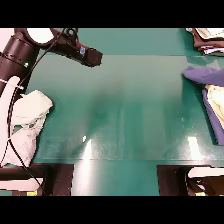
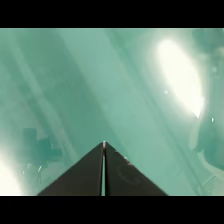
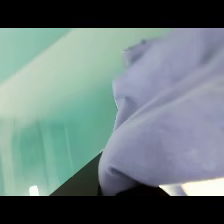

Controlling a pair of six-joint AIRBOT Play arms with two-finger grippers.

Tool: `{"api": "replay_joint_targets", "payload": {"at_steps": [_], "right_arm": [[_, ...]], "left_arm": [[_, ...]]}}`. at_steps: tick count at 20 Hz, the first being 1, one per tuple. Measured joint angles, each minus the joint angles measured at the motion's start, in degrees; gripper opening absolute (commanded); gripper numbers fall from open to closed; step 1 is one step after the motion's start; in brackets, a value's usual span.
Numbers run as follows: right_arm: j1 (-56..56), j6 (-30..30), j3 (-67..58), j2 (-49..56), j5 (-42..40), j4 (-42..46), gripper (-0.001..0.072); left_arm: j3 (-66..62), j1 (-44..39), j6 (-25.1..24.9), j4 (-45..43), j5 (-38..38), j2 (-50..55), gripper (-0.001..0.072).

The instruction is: Fold the shirts.

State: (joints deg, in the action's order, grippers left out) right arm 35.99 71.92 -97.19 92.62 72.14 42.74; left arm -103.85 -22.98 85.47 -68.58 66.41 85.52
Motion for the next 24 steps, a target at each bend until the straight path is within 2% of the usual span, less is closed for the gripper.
{"api": "replay_joint_targets", "payload": {"at_steps": [6, 12, 18, 21, 22, 24], "right_arm": [[5.33, -0.66, -6.91, -0.2, -0.15, -4.79, 0.0017], [7.08, 1.31, -16.76, -0.68, 7.82, -1.95, 0.0016], [11.93, 2.45, -8.74, -7.52, 12.96, 2.03, 0.0018], [15.32, 2.56, -1.99, -12.31, 14.6, 6.82, 0.0022], [16.46, 2.58, 0.5, -13.92, 15.13, 8.94, 0.0071], [18.86, 2.93, 5.22, -16.87, 15.98, 13.4, 0.0288]], "left_arm": [[0.0, -0.94, 0.02, -0.02, -1.92, 0.02, 0.0028], [0.0, -1.07, 0.02, -0.02, -2.34, 0.04, 0.0028], [0.0, -1.07, -0.09, -0.02, -2.21, 0.04, 0.0028], [0.0, -1.07, -0.31, -0.04, -2.19, 0.04, 0.0028], [0.0, -1.07, -0.33, -0.04, -2.16, 0.04, 0.0028], [0.0, -1.07, -0.46, -0.04, -2.14, 0.04, 0.0028]]}}
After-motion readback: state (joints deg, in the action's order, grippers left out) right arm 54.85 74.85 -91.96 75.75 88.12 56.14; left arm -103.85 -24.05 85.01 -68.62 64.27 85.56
